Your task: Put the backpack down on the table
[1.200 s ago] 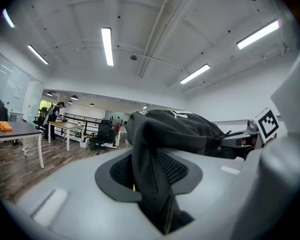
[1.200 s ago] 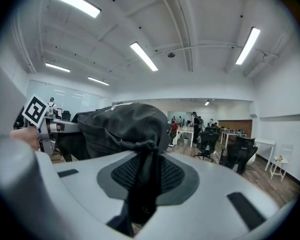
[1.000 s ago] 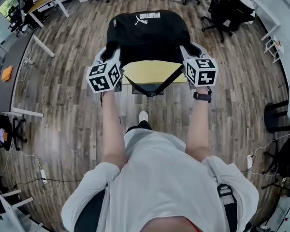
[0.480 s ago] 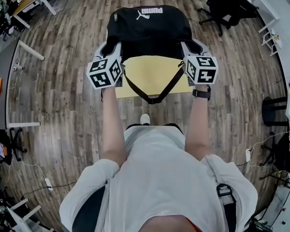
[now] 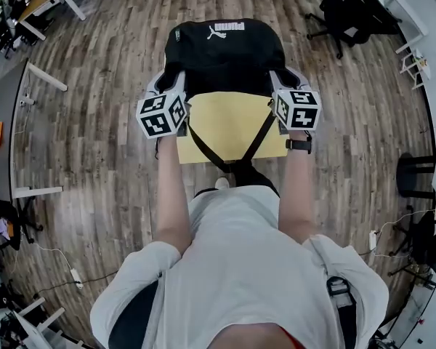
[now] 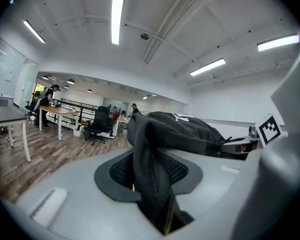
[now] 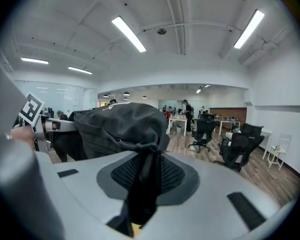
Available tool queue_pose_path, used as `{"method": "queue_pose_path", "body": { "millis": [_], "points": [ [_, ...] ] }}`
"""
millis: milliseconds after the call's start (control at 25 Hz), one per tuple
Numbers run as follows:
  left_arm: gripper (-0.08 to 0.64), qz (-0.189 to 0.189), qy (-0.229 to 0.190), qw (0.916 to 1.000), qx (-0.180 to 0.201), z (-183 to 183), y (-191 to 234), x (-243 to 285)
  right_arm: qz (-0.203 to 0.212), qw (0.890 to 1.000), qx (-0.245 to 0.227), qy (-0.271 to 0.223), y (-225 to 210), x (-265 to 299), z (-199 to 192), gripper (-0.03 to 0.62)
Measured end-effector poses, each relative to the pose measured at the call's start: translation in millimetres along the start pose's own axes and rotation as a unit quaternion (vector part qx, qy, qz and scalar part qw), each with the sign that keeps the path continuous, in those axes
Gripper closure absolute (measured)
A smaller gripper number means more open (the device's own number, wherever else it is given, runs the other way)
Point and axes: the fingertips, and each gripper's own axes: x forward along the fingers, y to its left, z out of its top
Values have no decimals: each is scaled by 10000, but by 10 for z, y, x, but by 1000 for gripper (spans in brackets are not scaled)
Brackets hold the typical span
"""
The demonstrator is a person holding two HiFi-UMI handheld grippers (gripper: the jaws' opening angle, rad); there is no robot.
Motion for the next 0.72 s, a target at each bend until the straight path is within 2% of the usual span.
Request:
{"method": "queue_pose_path", "body": {
  "millis": [440, 720],
  "points": [
    [443, 71, 693, 9975, -112, -433, 303, 898, 76, 9973, 271, 684, -343, 904, -409, 502],
    [443, 197, 1137, 9930, -254, -734, 461, 1392, 323, 9923, 412, 1119, -545, 1472, -747, 502]
  ]
}}
